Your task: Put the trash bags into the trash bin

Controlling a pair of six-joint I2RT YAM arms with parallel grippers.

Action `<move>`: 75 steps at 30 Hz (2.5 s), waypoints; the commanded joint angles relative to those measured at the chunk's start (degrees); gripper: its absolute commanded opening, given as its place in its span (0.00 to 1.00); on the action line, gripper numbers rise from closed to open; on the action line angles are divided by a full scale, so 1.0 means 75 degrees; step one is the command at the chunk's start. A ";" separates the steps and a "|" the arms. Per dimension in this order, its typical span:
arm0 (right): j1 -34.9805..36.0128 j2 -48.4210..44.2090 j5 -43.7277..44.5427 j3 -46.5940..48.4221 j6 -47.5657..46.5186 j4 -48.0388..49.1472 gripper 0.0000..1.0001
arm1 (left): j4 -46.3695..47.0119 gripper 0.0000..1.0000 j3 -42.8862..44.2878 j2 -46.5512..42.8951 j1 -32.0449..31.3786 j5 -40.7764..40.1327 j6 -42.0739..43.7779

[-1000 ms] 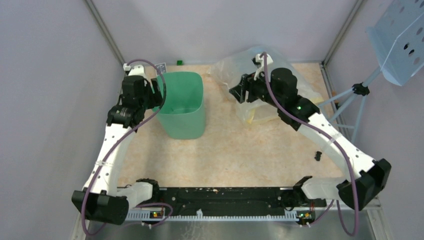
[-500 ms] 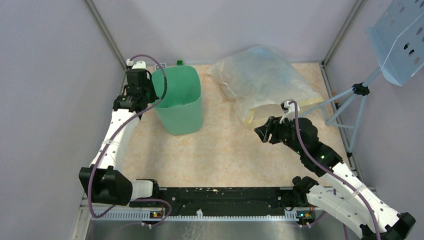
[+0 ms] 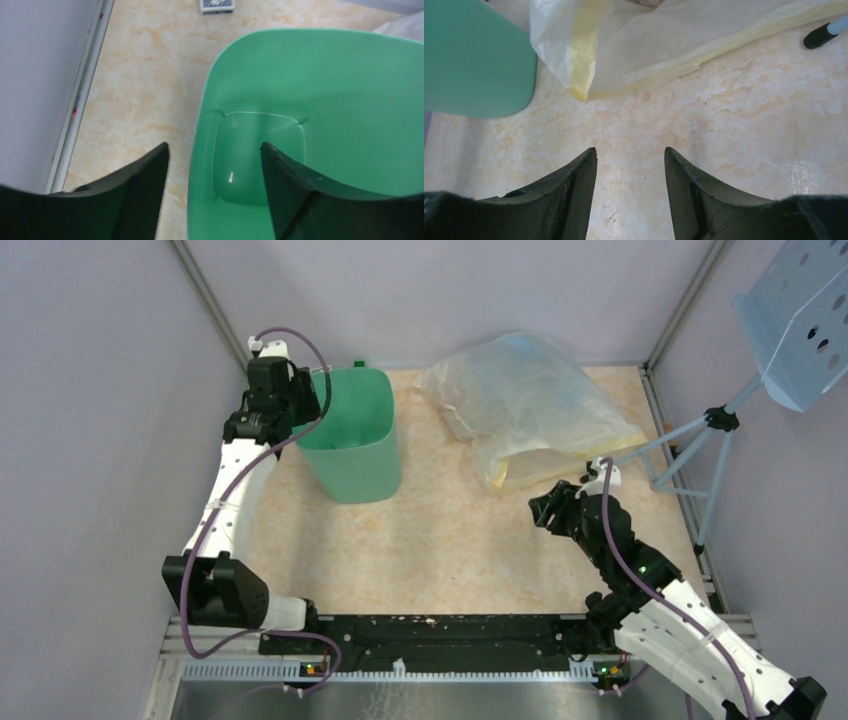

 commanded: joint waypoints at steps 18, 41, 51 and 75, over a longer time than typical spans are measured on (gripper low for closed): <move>-0.2500 0.1519 -0.2213 -0.0078 0.0732 0.1250 0.48 | 0.2537 0.92 0.0086 -0.0671 -0.5755 0.0207 0.1916; -0.3431 0.1497 -0.3263 -0.2152 0.2233 0.4959 0.40 | 0.4159 0.38 0.1404 0.4041 -0.6859 -0.0330 0.2994; -0.3222 0.3802 -0.3222 -0.2621 0.4493 0.8610 0.25 | 0.3461 0.00 0.1851 0.3933 -0.6828 -0.0967 0.1797; -0.2976 0.8498 -0.2221 0.0631 0.6871 1.0037 0.41 | 0.2580 0.00 0.1549 0.3346 -0.6429 -0.0501 0.1307</move>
